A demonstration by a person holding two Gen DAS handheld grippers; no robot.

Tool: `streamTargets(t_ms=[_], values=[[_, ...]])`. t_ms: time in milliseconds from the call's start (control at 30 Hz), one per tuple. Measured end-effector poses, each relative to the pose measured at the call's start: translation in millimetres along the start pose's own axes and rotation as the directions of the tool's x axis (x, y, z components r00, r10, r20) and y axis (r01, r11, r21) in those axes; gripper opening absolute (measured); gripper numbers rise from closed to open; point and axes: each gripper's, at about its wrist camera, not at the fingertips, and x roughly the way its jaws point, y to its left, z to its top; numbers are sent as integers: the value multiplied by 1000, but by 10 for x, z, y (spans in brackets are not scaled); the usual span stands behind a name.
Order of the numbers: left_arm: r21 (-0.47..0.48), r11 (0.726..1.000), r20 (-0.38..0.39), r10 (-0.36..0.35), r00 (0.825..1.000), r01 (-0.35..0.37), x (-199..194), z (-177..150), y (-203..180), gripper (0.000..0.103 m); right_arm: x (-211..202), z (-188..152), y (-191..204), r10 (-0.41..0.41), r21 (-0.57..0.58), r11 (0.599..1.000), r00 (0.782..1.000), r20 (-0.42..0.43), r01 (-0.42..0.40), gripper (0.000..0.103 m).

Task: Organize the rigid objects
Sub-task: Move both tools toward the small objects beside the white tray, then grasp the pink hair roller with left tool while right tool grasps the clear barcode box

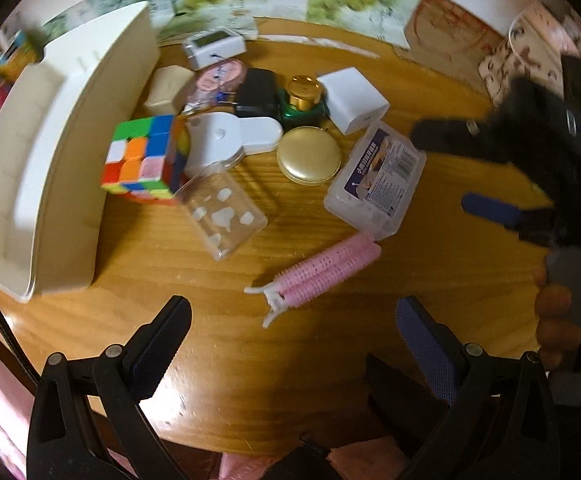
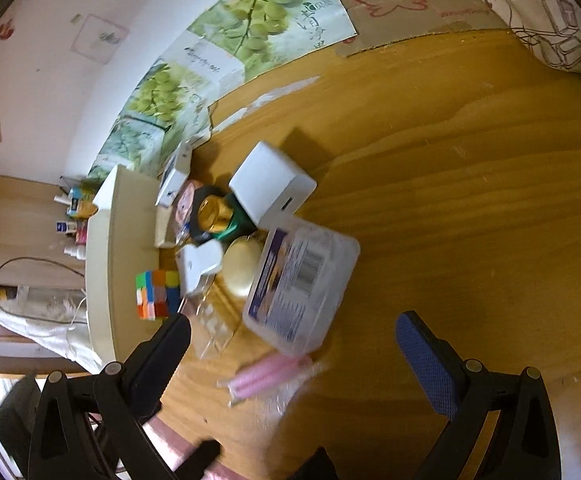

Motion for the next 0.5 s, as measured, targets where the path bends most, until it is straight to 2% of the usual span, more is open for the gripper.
streamTargets(t_ms=[133,300,400,500], values=[[68,997,7,41,999,-42,99,79,-68,102,98,100,-3,2,1,1000,1000,-22,-2,103],[153,986,30,59,998,-63,174,72,-126,102,211,180,-7,-11,25,1000,999,-37,12,102],[198,978,42,50,998,-57,218,27,-148,102,260,223,-13,-19,29,999,999,-40,20,96],[236,971,48,34,998,-44,235,-9,-179,99,311,269,-5,-29,32,999,999,-45,31,96]])
